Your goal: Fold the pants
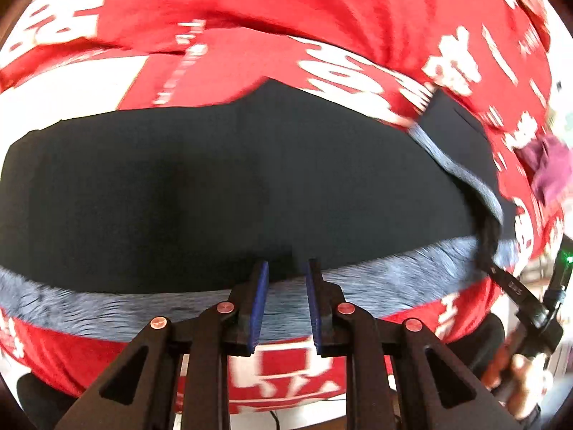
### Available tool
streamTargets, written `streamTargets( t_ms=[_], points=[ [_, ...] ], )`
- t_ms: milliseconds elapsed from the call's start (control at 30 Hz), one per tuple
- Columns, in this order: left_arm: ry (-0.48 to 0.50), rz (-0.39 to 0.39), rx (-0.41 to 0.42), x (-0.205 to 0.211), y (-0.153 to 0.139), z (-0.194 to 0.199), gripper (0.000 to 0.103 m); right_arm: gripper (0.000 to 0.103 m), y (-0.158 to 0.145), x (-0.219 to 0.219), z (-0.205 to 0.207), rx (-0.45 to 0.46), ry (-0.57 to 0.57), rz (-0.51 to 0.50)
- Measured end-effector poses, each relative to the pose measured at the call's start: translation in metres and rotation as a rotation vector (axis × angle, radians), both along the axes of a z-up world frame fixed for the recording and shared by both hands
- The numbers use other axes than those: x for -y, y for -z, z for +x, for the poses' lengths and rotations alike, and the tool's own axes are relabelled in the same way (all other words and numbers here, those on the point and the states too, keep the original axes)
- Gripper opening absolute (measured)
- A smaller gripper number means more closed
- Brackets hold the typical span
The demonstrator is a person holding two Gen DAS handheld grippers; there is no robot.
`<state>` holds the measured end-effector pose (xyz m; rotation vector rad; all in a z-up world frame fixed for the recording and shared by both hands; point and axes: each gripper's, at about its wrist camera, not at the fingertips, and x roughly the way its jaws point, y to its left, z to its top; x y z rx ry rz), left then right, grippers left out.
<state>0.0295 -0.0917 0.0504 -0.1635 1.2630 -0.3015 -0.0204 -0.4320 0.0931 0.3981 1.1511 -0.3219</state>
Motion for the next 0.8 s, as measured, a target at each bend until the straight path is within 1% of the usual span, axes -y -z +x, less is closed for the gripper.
streamTargets(
  t_ms=[33, 67, 100, 133, 167, 200, 233, 267, 333, 367, 400, 433, 467, 500, 567, 667, 700, 733, 767, 800],
  points=[
    [0.027, 0.01, -0.013, 0.009, 0.004, 0.001, 0.022, 0.005, 0.006, -0.003, -0.002, -0.003, -0.023, -0.011],
    [0.043, 0.04, -0.024, 0.015, 0.008, 0.001, 0.022, 0.009, 0.003, -0.008, -0.004, 0.028, -0.056, -0.057],
    [0.04, 0.06, -0.002, 0.017, 0.01, -0.001, 0.026, 0.02, -0.001, -0.017, -0.003, 0.019, -0.101, -0.131],
    [0.041, 0.052, 0.013, 0.018, 0.01, -0.002, 0.03, 0.029, -0.003, -0.024, 0.0, -0.006, -0.139, -0.195],
    [0.046, 0.036, 0.008, 0.018, 0.01, -0.003, 0.038, 0.052, -0.008, -0.033, 0.003, -0.027, -0.188, -0.271],
    [0.047, 0.019, 0.003, 0.017, 0.01, -0.003, 0.043, 0.075, -0.013, -0.039, 0.002, -0.015, -0.213, -0.319],
    [0.043, 0.005, 0.001, 0.016, 0.01, -0.003, 0.044, 0.079, -0.021, -0.042, -0.004, 0.013, -0.235, -0.37],
    [0.042, 0.006, 0.001, 0.016, 0.009, -0.003, 0.044, 0.081, -0.032, -0.05, -0.008, 0.055, -0.261, -0.443],
    [0.041, 0.018, 0.006, 0.019, 0.009, -0.003, 0.044, 0.081, -0.045, -0.066, -0.008, 0.1, -0.317, -0.562],
    [0.041, 0.025, 0.009, 0.02, 0.008, -0.004, 0.044, 0.081, -0.045, -0.074, -0.001, 0.104, -0.347, -0.605],
    [0.043, 0.034, 0.012, 0.022, 0.008, -0.004, 0.044, 0.081, -0.046, -0.082, 0.007, 0.102, -0.38, -0.651],
    [0.045, 0.039, 0.014, 0.023, 0.008, -0.005, 0.044, 0.081, -0.043, -0.092, 0.019, 0.095, -0.42, -0.722],
    [0.046, 0.042, 0.015, 0.023, 0.008, -0.004, 0.044, 0.081, -0.042, -0.099, 0.028, 0.083, -0.444, -0.77],
    [0.045, 0.04, 0.015, 0.023, 0.008, -0.005, 0.044, 0.081, -0.036, -0.11, 0.043, 0.061, -0.488, -0.84],
    [0.038, 0.026, 0.009, 0.019, 0.009, -0.003, 0.044, 0.081, -0.023, -0.128, 0.065, 0.015, -0.562, -0.915],
    [0.025, 0.002, -0.003, 0.016, 0.009, -0.001, 0.044, 0.081, 0.006, -0.143, 0.105, -0.103, -0.645, -0.998],
    [0.024, -0.004, -0.003, 0.015, 0.009, -0.001, 0.044, 0.081, 0.016, -0.142, 0.117, -0.149, -0.656, -1.011],
    [0.025, -0.005, -0.003, 0.015, 0.009, 0.0, 0.044, 0.077, 0.025, -0.134, 0.126, -0.185, -0.662, -0.986],
    [0.027, -0.005, -0.003, 0.015, 0.01, -0.001, 0.044, 0.039, 0.024, -0.125, 0.13, -0.18, -0.657, -0.892],
    [0.028, -0.004, -0.002, 0.015, 0.01, 0.0, 0.044, 0.007, 0.02, -0.113, 0.132, -0.185, -0.628, -0.792]
  ],
)
